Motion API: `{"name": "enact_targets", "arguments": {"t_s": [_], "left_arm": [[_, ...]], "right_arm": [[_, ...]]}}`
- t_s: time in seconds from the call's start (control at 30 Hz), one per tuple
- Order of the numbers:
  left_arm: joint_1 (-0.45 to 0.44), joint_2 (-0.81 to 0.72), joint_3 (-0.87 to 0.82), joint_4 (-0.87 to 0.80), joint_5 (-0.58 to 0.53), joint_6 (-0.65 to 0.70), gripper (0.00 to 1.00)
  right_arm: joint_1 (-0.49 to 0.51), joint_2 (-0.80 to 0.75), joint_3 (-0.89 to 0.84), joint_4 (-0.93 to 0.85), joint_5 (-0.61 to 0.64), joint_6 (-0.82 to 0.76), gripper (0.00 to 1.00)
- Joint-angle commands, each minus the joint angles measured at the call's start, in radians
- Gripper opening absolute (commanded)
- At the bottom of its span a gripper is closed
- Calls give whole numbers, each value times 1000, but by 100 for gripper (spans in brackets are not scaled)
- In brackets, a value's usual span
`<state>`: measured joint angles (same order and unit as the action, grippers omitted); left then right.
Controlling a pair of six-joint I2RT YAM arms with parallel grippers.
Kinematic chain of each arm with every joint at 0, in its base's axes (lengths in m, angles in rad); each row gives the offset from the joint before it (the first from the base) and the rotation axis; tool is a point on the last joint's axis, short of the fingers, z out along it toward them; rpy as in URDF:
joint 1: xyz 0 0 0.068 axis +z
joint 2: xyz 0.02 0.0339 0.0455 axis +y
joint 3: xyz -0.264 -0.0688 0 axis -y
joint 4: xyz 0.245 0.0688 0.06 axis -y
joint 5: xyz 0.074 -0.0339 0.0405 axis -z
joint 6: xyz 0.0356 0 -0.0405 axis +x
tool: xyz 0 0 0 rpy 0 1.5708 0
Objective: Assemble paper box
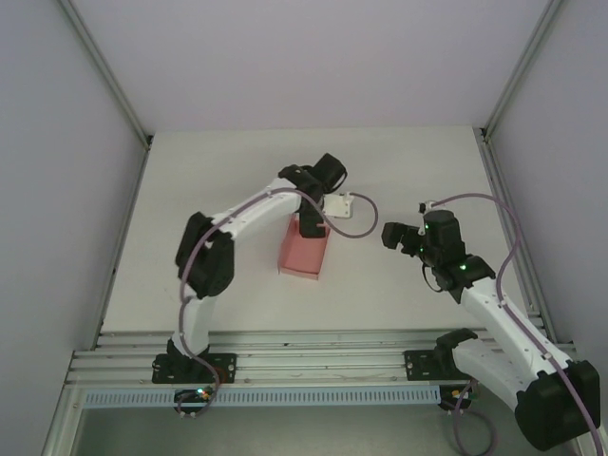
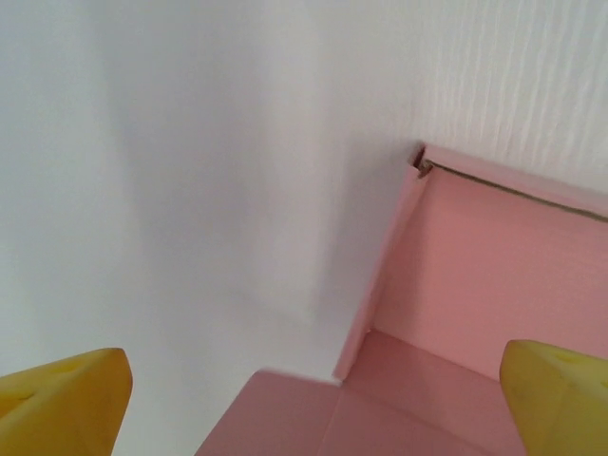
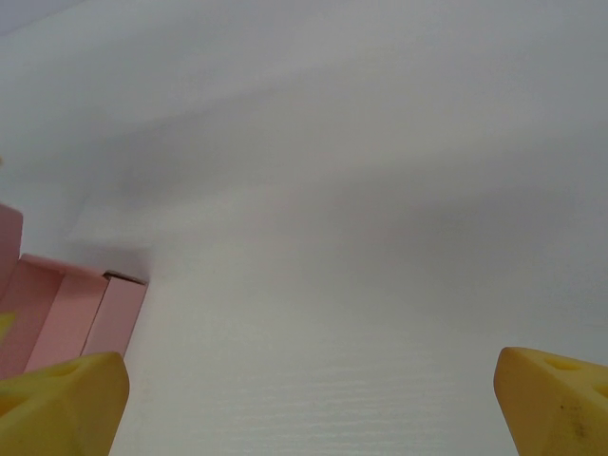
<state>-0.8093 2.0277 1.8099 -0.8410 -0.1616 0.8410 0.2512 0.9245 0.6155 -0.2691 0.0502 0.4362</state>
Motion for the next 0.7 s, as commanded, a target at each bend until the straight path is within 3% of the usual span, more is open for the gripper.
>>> {"name": "enact_targets", "arguments": {"t_s": [0.0, 0.17, 0.3, 0.4, 0.53, 0.67], "left_arm": [[23, -151, -54, 147, 109, -74, 100], [98, -303, -130, 296, 106, -308, 100], [250, -363, -141, 290, 59, -720, 100], [372, -404, -218, 241, 111, -931, 100], [434, -505, -455, 311, 57, -1014, 100], [477, -594, -643, 351, 75, -1082, 100]], "right_arm": [[-2, 64, 71, 30, -104, -83, 100], [84, 258, 210, 33, -199, -226, 100], [191, 487, 356, 20, -197, -361, 99], [228, 653, 472, 7, -265, -427, 96], [251, 847, 620, -12, -332, -477, 89], [258, 993, 735, -25, -353, -501, 80]]}}
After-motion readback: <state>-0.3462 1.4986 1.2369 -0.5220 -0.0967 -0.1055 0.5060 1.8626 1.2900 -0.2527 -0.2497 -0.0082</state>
